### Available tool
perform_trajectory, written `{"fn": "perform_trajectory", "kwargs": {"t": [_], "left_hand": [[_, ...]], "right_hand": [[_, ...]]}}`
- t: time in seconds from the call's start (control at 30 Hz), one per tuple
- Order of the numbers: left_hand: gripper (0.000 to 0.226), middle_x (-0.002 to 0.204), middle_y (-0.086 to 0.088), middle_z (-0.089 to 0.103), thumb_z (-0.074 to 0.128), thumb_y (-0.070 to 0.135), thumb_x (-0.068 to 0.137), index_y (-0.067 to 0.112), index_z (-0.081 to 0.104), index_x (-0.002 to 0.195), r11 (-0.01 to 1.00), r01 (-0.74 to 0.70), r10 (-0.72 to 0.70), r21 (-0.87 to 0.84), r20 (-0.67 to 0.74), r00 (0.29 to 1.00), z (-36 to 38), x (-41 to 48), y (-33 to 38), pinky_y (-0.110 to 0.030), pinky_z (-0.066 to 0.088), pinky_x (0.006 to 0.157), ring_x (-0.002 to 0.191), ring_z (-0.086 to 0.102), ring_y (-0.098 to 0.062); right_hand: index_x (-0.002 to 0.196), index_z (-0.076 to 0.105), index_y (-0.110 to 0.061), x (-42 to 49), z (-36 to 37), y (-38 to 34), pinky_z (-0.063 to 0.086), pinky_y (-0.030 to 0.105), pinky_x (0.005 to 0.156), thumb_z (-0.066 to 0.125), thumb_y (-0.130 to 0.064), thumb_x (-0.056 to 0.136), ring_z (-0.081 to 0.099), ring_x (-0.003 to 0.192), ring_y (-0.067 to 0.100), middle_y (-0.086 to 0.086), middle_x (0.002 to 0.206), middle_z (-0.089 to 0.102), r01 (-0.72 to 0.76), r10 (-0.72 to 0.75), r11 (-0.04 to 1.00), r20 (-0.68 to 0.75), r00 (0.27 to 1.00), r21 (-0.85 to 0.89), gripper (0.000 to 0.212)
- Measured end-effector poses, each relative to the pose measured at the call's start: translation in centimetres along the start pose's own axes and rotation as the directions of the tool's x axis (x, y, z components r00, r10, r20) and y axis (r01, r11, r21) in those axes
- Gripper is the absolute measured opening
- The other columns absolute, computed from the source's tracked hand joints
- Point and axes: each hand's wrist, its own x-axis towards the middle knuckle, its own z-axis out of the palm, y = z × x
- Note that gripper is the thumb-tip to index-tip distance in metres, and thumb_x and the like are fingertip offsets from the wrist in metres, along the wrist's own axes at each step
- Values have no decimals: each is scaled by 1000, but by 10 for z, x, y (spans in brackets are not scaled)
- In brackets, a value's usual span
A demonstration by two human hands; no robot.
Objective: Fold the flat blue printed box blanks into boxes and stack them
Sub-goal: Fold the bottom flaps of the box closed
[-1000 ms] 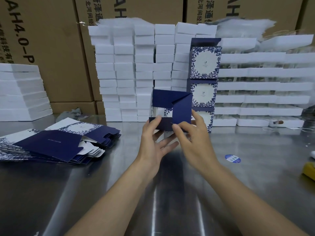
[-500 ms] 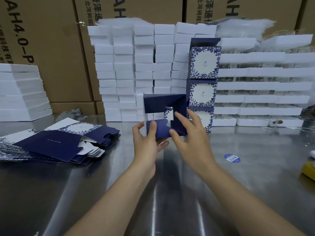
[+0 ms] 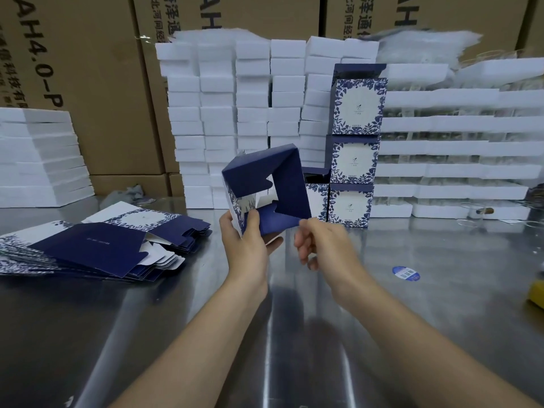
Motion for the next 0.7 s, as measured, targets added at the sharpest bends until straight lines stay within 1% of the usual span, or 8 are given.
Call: {"fn": "perform_trajectory", "kwargs": {"t": [0.1,0.17,0.2,0.27,0.3,0.37,0.5,0.7], "left_hand": [[33,121,-10,76,59,27,107,14,53,137,999,30,-30,-15,-4,1000,1,0,3,-23,61,64,89,80,-17],[28,117,-8,76,62,27,106,18,52,131,999,33,-33,-25,-5,999,1,-1,3,-20,60,62,81,79,-12],[30,116,-8,76,62,27,105,20,52,132,999,41,-41,-26,0,999,1,-2,3,-19,60,62,80,79,-12],[47,120,-8,76,63,29,105,18,49,149,997,77,-77,-13,9,997,1,-2,3,-18,61,64,84,80,-14],[56,121,-9,76,63,29,105,12,45,155,995,97,-97,-9,6,995,1,-3,4,-18,61,66,84,80,-14],[61,122,-12,76,63,27,105,8,41,158,993,113,-113,-25,4,994,1,-3,4,-19,62,66,82,80,-15],[51,121,-18,76,62,22,105,6,47,151,992,119,-119,-29,9,993,2,-4,5,-22,62,66,85,81,-20],[38,116,-19,77,62,18,105,2,57,139,994,112,-112,1,17,994,2,-4,5,-27,65,69,85,81,-24]], "right_hand": [[50,62,-21,1,0,-3,32,18,41,53,-24,96,44,43,11,1,48,50,-13,15,998,-38,999,65,47],[51,61,-21,0,-1,-3,33,17,41,54,-27,97,44,43,11,1,49,49,-34,36,999,-59,998,43,48],[51,60,-21,0,-2,-3,34,17,41,55,-29,98,44,44,11,0,49,49,-38,40,999,-74,996,32,48],[55,59,-20,1,-2,-2,34,16,41,56,-28,100,42,44,10,-2,50,47,-31,33,999,-98,995,26,45],[59,58,-19,1,-2,-2,34,16,42,56,-27,100,41,45,9,-3,51,47,-22,25,999,-100,995,32,42],[64,59,-17,1,-2,-1,35,16,43,56,-26,102,40,46,9,-4,53,45,-7,11,999,-92,996,44,39],[64,61,-18,-1,-2,-3,35,17,45,61,-25,101,40,48,10,-4,54,45,31,-26,997,-76,997,73,38],[61,61,-14,-4,-2,-7,34,17,44,62,-15,98,38,47,11,0,51,45,95,-87,991,-86,992,93,37]]}}
